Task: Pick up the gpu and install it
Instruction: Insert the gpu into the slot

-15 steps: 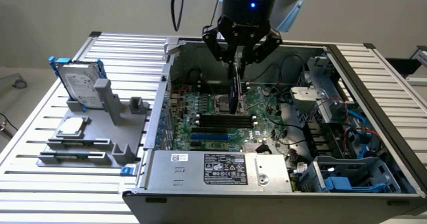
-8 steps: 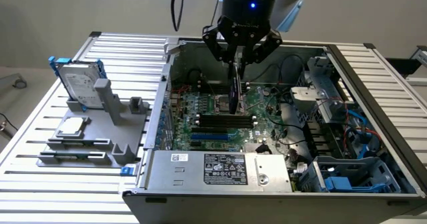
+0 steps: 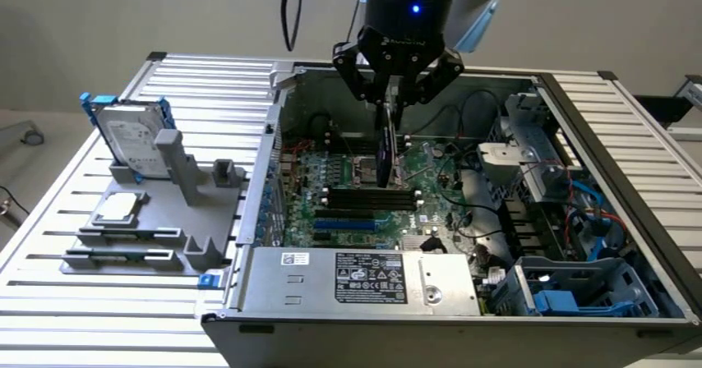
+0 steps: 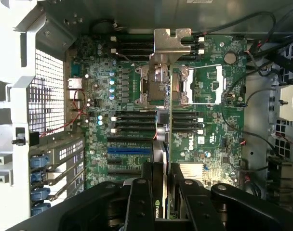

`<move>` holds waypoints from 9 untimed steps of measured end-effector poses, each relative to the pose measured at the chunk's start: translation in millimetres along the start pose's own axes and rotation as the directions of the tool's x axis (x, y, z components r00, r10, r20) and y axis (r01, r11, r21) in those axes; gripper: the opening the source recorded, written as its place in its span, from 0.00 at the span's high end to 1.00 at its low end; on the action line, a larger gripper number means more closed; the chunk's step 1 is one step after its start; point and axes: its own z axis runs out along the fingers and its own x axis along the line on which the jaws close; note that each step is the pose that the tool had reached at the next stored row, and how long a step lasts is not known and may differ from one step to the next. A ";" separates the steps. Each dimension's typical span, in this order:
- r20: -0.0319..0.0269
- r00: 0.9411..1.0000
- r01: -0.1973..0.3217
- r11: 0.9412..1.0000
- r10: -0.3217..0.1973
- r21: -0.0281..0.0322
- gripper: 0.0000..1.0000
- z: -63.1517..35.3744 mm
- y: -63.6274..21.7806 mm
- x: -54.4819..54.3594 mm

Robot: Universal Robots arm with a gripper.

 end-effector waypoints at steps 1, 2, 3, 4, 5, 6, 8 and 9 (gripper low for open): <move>0.000 1.000 0.000 1.000 0.000 0.000 0.74 0.0 0.0 0.0; 0.000 1.000 0.000 1.000 0.000 0.000 0.74 0.0 0.0 0.0; 0.000 1.000 0.000 1.000 0.000 0.000 0.74 0.0 0.0 0.0; 0.000 1.000 0.000 1.000 0.000 0.000 0.74 0.0 0.0 0.0; 0.000 1.000 0.000 1.000 0.000 0.000 0.74 0.0 0.0 0.0; 0.000 1.000 0.000 1.000 0.000 0.000 0.74 0.0 0.0 0.0; 0.000 1.000 0.000 1.000 0.000 0.000 0.74 0.0 0.0 0.0; 0.001 1.000 0.001 1.000 -0.001 0.000 0.74 0.3 0.1 0.0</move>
